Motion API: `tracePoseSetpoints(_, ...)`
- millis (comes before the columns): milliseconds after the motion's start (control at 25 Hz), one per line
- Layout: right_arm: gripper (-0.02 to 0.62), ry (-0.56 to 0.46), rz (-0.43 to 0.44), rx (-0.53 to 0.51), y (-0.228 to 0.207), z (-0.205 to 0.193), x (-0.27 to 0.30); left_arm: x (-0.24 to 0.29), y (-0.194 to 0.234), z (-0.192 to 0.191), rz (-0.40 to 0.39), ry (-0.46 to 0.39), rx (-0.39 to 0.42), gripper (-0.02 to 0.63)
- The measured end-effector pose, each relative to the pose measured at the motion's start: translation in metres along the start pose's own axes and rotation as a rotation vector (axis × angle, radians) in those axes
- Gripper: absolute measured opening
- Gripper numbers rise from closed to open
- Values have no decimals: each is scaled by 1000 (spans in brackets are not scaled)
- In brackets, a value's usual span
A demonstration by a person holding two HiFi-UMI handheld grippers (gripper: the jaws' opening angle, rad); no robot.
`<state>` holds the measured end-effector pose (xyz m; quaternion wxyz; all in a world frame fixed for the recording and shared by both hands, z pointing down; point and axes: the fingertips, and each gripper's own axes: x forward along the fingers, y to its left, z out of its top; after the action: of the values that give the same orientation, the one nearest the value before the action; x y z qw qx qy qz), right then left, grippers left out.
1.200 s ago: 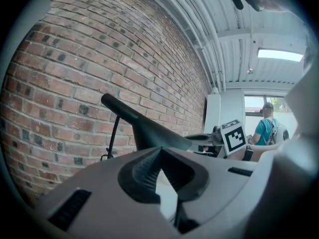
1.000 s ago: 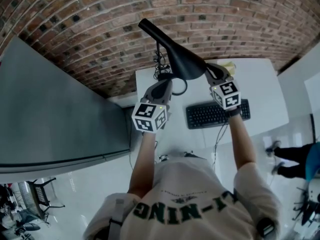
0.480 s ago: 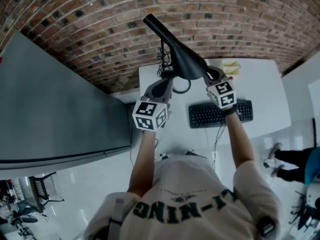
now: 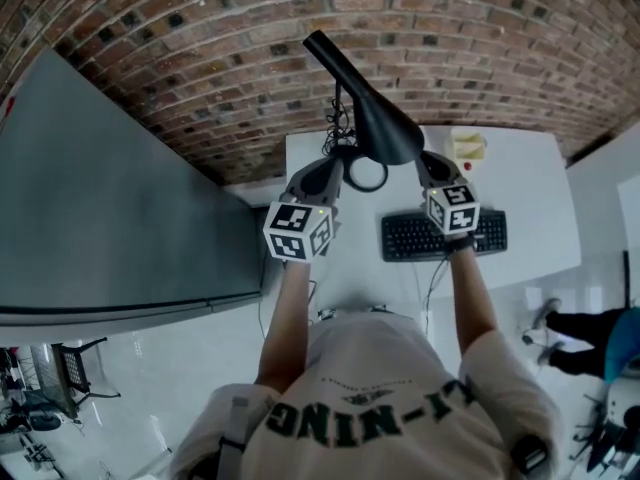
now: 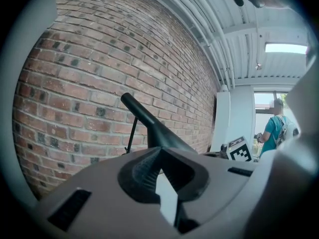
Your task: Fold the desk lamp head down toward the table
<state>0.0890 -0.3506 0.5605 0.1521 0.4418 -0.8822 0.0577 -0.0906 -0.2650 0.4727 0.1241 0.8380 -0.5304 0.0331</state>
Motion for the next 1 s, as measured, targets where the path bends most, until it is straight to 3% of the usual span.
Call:
tracePoseSetpoints(400,6,-131,-153,73,-5,72,-73,-11,10,23,67,-37,48,0)
tracePoseSetpoints(680,5,-232,-136,119,49,125,-88,-17,-3,37,72,-63,104,0)
tracePoseSetpoints(1000,3,-273,-127,120,77,137,-89,-27,-10,49,73,-94,126,0)
